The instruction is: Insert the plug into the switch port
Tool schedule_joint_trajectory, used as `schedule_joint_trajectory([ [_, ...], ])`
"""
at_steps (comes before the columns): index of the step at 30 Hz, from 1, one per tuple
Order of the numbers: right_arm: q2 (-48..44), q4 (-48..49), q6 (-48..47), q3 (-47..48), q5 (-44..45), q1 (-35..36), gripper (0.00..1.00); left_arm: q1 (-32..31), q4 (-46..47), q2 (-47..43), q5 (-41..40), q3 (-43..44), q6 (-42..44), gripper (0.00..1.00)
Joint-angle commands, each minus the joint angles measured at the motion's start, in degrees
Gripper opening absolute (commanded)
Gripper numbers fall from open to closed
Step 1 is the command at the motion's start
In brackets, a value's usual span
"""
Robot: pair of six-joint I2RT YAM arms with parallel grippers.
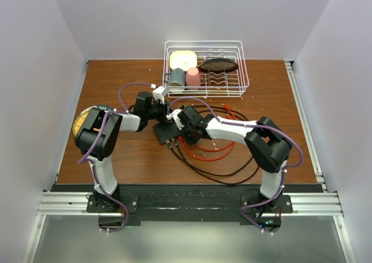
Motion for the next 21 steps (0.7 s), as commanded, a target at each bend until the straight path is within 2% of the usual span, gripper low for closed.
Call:
schedule_joint_trajectory([
  [1, 0.5, 30.6, -1.0, 4.4, 6.2, -2.4, 0.0, -12.3, -18.6, 3.9, 18.2, -5.0, -4.0, 0.25],
  [10, 2.7, 29.4, -1.3, 8.6, 4.2, -2.6, 0.0, -14.7, -19.0, 3.3, 18.5, -7.1, -4.2, 0.23],
  [19, 1.0, 26.5, -1.1, 4.2, 3.3, -2.6, 0.0, -13.8, -19.4, 3.3, 13.6, -6.1, -5.2, 0.25],
  [21, -0.4, 26.3, -1.1, 2.3, 3.1, -2.6, 0.06, -12.9, -18.9, 3.5, 11.6, -6.2, -6.0, 0.26],
])
